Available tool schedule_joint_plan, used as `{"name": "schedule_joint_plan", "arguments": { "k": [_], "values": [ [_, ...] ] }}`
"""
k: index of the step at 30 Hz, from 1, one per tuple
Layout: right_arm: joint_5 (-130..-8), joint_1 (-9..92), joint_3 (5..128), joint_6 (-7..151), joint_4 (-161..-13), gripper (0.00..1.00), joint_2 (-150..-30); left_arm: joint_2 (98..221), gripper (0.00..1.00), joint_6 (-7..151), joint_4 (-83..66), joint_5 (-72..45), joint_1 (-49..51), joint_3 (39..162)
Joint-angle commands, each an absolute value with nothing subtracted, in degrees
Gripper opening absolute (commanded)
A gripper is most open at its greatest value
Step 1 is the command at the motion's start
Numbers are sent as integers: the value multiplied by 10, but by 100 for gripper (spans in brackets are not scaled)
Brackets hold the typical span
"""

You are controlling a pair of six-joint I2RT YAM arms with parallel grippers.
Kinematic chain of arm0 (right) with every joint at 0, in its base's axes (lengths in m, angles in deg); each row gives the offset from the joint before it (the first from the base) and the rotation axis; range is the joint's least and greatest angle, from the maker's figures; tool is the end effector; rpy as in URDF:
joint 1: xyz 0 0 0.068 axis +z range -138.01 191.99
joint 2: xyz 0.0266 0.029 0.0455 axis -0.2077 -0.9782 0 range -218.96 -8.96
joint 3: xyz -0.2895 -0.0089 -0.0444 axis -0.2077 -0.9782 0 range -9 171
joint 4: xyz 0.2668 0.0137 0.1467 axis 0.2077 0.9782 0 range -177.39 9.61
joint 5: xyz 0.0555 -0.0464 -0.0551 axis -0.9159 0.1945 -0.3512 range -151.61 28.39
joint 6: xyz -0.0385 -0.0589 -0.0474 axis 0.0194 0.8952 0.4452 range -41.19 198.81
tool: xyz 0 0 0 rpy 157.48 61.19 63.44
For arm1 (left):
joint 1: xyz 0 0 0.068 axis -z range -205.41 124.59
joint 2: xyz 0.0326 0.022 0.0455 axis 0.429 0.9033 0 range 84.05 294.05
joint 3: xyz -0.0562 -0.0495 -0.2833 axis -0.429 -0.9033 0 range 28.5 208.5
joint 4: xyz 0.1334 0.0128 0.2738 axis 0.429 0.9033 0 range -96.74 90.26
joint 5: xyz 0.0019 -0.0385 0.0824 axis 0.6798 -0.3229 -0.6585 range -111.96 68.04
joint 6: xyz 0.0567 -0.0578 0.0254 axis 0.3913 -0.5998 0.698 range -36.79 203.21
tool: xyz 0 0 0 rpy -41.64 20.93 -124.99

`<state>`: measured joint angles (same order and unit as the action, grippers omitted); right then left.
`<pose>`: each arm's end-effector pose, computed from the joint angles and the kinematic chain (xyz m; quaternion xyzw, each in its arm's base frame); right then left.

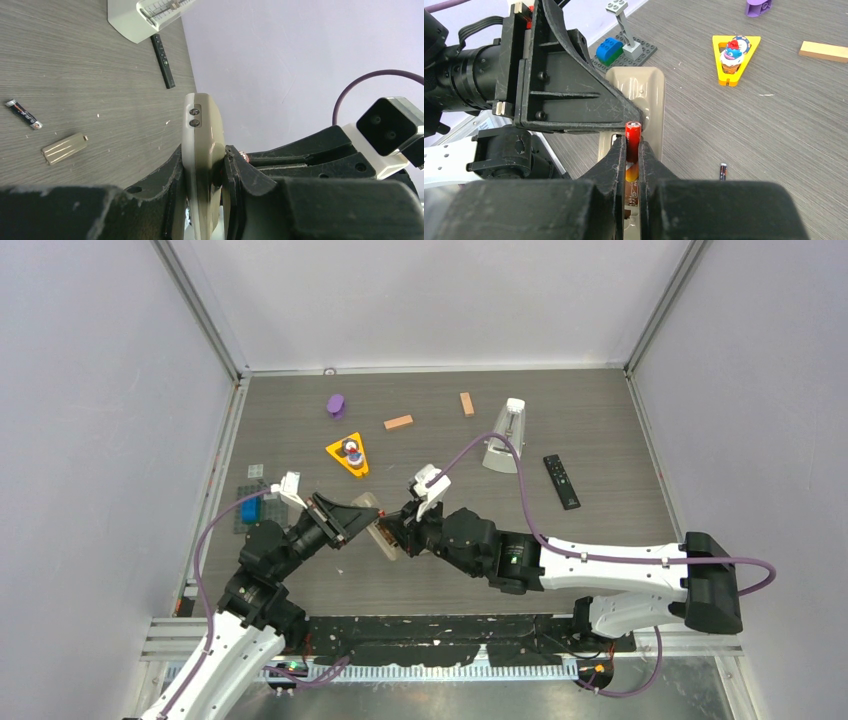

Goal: Load the batteries into the remote control

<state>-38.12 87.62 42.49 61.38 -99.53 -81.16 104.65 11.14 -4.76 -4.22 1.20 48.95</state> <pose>0.1198 0.3481 0.3167 -0.2450 0.7130 0.3573 0.5513 0.1591 -0.1052 0.2677 -0.1763 0.6975 -0.5924 0.3625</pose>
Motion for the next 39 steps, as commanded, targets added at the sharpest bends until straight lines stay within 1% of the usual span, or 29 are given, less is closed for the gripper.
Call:
{"name": "schedule_joint_plan", "arguments": {
  "k": [1, 21, 33, 39],
  "values": [
    [-377, 879, 419, 622, -1008, 6, -815, 1039, 0, 100, -97, -45, 12, 501],
    [-433, 879, 431, 626, -940, 9, -822, 1044, 0, 97, -102, -48, 11, 501],
    [-459, 879, 424, 626, -941, 13, -818, 1035, 0, 94, -90, -57, 11, 499],
    [-455, 881, 409, 631, -950, 13, -810, 1034, 0, 89, -84, -64, 11, 496]
  ]
}}
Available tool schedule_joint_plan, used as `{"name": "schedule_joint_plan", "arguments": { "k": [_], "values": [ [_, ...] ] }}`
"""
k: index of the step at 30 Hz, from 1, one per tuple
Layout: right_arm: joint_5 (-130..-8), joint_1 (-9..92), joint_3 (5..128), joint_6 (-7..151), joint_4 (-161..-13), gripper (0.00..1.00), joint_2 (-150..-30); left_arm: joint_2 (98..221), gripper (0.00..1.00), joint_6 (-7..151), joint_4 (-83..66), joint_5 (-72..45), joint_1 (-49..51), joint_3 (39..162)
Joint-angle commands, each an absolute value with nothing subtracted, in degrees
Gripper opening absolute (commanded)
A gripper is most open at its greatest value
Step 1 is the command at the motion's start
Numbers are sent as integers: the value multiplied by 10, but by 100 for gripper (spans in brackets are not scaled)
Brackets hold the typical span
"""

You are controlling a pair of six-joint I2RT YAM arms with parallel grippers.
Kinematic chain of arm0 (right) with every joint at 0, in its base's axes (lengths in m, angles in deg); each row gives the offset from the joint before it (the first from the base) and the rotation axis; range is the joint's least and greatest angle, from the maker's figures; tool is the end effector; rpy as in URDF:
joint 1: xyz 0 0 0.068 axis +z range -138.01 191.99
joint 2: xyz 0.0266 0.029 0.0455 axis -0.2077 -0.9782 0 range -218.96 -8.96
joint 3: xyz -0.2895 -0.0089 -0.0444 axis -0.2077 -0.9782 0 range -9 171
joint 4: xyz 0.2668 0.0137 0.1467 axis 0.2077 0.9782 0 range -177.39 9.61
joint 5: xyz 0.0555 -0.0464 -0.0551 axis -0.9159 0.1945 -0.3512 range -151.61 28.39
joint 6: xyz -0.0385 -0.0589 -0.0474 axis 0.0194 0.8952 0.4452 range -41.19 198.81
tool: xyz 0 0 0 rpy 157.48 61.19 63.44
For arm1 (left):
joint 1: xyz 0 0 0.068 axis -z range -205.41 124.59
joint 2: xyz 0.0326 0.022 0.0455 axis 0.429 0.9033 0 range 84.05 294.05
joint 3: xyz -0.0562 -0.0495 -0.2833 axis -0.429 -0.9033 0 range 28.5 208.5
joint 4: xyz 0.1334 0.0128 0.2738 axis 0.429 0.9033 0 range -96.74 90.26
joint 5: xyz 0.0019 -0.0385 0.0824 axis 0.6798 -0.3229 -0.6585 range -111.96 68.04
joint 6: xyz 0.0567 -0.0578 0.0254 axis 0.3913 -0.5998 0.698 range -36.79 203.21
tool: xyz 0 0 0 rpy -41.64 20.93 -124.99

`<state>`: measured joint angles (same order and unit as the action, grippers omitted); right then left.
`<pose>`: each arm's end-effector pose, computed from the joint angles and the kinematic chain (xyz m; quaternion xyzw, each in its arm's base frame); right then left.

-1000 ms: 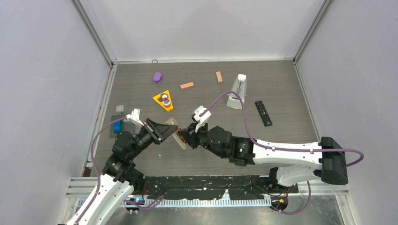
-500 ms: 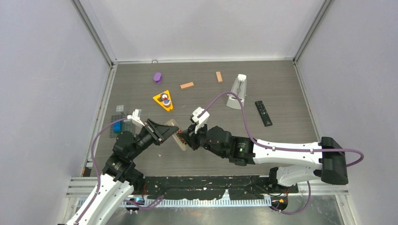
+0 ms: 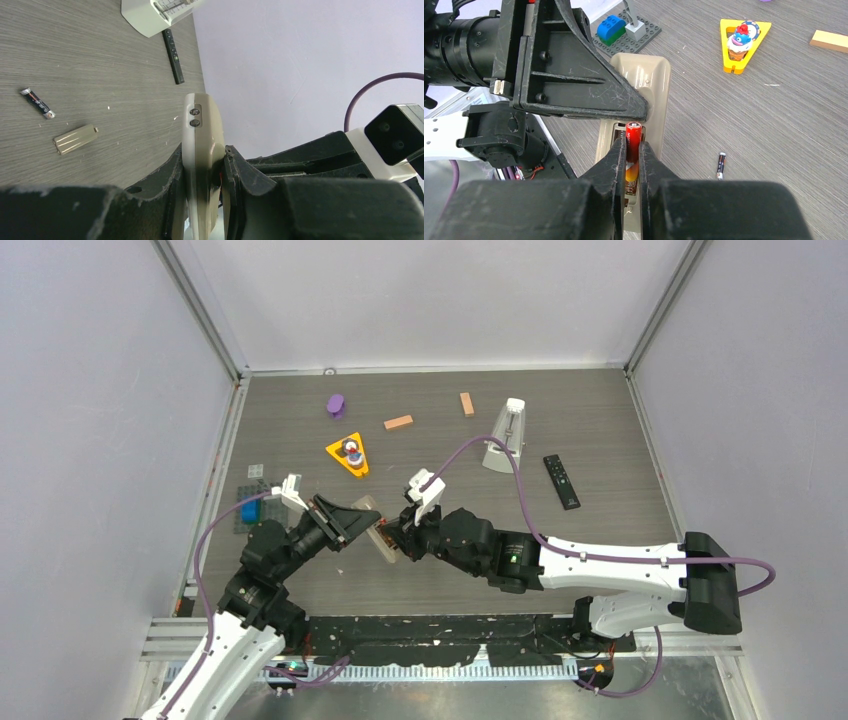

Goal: Load the batteries into the remote control

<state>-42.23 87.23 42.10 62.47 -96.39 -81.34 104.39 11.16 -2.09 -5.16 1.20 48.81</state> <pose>0.1176 0.3491 0.3046 -0.2855 0.7203 0.3519 0.5252 0.1590 -0.1039 0.2606 -0.1897 0.7092 -0.5785 0.3555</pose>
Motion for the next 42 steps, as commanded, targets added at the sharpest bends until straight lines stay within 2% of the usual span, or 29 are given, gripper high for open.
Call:
{"name": "schedule_joint_plan", "arguments": {
  "k": [1, 11, 21, 42],
  "values": [
    [-455, 881, 408, 632, -950, 13, -810, 1033, 0, 89, -83, -66, 11, 495],
    [-449, 885, 415, 644, -931, 8, -810, 1035, 0, 112, -78, -78, 11, 489],
    [-416, 885, 429, 634, -923, 10, -827, 1040, 0, 124, -80, -62, 11, 493],
    [-384, 886, 420, 682, -1018, 10, -818, 1058, 0, 144, -69, -30, 11, 500]
  ]
}}
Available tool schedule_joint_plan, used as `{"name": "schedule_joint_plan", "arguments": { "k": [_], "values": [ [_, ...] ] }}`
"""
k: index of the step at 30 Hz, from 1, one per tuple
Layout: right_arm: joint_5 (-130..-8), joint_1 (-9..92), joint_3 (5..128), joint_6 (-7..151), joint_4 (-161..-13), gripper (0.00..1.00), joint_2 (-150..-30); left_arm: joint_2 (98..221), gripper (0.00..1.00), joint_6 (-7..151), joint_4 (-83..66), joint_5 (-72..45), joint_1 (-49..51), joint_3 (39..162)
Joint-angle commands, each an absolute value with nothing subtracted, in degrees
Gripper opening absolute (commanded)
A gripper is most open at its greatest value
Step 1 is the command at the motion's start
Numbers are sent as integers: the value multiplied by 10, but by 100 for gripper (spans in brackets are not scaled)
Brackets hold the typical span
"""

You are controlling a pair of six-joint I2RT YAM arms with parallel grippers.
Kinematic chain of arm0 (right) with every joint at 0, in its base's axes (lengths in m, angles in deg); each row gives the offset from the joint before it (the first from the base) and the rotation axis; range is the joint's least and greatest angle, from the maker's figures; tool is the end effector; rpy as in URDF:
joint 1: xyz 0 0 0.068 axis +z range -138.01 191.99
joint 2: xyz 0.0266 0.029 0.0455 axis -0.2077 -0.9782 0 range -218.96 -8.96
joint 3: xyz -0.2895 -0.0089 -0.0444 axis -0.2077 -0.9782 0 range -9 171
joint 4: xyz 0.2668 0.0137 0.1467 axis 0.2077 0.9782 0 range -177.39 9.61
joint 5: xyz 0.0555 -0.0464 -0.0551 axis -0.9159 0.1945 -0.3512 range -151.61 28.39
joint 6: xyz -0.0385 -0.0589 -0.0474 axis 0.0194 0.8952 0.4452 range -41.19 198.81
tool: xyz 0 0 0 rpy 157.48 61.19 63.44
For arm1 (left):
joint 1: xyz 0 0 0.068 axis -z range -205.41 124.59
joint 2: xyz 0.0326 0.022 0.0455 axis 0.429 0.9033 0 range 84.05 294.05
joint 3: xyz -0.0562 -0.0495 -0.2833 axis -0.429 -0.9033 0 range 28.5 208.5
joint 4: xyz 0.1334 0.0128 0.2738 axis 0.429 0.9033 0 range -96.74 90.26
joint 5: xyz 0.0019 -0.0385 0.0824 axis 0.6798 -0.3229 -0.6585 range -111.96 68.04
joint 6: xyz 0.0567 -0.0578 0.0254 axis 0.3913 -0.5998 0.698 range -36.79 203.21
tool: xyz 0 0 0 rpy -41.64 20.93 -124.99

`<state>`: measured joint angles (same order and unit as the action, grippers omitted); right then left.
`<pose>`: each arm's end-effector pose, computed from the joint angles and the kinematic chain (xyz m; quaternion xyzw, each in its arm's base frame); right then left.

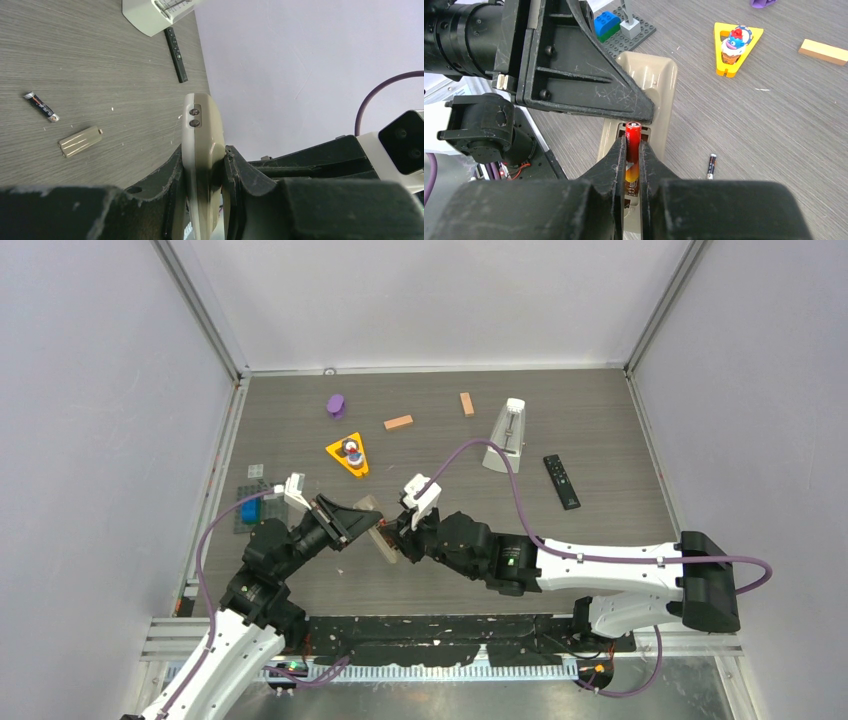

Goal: Load the batteries into the remote control

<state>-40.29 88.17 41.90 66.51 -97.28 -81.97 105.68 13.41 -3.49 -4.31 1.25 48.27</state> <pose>0.1144 0.3518 0.3016 -0.3062 0.7105 0.3273 0.5424 0.1617 -0.1066 0.2562 -0.1718 0.7161 -0.5728 0.3599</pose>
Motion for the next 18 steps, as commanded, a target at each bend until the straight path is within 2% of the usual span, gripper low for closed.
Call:
{"name": "schedule_joint_plan", "arguments": {
  "k": [1, 18],
  "values": [
    [-383, 885, 420, 683, -1016, 10, -821, 1058, 0, 142, -69, -30, 11, 500],
    [-401, 885, 371, 650, -993, 11, -812, 1042, 0, 133, -69, -50, 11, 506]
  ]
}}
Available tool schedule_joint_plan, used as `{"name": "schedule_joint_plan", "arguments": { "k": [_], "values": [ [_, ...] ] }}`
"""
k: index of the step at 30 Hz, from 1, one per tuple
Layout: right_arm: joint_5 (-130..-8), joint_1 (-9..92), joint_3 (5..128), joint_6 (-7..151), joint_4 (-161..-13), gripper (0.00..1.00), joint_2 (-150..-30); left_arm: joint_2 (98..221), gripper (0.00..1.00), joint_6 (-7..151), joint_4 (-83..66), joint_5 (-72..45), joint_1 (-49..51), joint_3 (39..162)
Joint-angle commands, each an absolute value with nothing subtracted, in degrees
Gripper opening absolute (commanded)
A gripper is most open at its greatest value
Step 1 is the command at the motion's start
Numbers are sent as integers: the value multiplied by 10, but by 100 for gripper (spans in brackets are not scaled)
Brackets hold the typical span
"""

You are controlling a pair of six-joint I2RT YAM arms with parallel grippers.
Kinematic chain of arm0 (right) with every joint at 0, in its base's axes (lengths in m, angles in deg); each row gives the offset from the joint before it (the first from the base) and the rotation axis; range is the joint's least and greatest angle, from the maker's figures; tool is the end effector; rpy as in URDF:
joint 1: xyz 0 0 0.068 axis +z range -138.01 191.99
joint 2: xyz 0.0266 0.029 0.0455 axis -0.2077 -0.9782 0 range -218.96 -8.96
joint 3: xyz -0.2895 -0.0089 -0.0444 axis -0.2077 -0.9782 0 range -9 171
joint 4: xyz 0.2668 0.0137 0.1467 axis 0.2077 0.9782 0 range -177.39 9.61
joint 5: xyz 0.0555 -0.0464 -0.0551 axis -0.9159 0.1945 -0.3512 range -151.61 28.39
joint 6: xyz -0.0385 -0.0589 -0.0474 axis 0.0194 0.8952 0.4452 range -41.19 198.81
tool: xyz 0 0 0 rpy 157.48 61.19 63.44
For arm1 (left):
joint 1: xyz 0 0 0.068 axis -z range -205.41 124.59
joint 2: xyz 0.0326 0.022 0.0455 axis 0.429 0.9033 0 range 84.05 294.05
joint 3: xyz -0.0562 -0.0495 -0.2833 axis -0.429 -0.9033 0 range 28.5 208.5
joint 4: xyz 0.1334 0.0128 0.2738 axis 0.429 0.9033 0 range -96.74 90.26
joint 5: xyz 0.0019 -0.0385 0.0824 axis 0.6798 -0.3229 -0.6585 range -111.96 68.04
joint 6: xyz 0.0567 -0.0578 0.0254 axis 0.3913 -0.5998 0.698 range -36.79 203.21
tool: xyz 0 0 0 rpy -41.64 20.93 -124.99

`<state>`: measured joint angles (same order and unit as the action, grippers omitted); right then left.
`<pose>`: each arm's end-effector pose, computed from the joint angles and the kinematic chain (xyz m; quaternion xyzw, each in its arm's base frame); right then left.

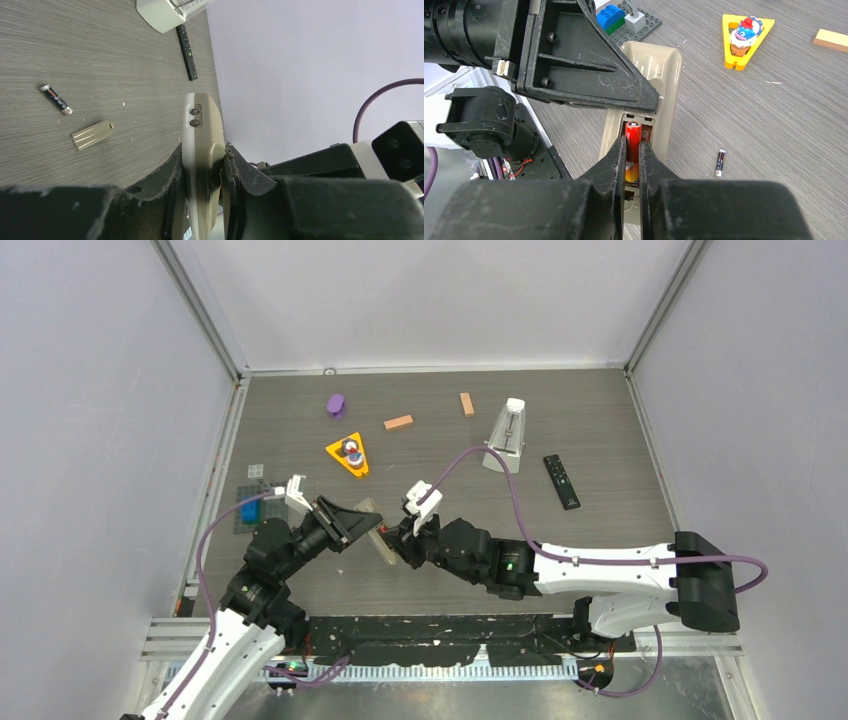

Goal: Load the batteries into the remote control

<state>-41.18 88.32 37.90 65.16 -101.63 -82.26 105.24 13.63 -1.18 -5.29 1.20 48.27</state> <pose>0.1118 0.3494 0.2804 -0.3032 0.7119 0.3395 0.5348 0.1612 -0.1048 0.2517 -0.1820 0.7246 -0.5606 0.3572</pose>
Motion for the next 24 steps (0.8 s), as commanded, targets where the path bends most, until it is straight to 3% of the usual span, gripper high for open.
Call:
{"name": "schedule_joint_plan", "arguments": {
  "k": [1, 5, 15, 20, 24],
  "values": [
    [-397, 885, 374, 654, -987, 11, -813, 1043, 0, 135, -56, -49, 11, 507],
    [-388, 885, 383, 667, -970, 12, -816, 1046, 0, 144, -36, -46, 11, 517],
    [-406, 883, 407, 674, -934, 14, -855, 1035, 15, 165, -15, -47, 11, 530],
    [-416, 882, 418, 676, -920, 14, -864, 1036, 8, 180, -13, -46, 11, 529],
    [-430, 879, 428, 678, -904, 21, -868, 1037, 0, 190, -13, -41, 11, 530]
  ]
}}
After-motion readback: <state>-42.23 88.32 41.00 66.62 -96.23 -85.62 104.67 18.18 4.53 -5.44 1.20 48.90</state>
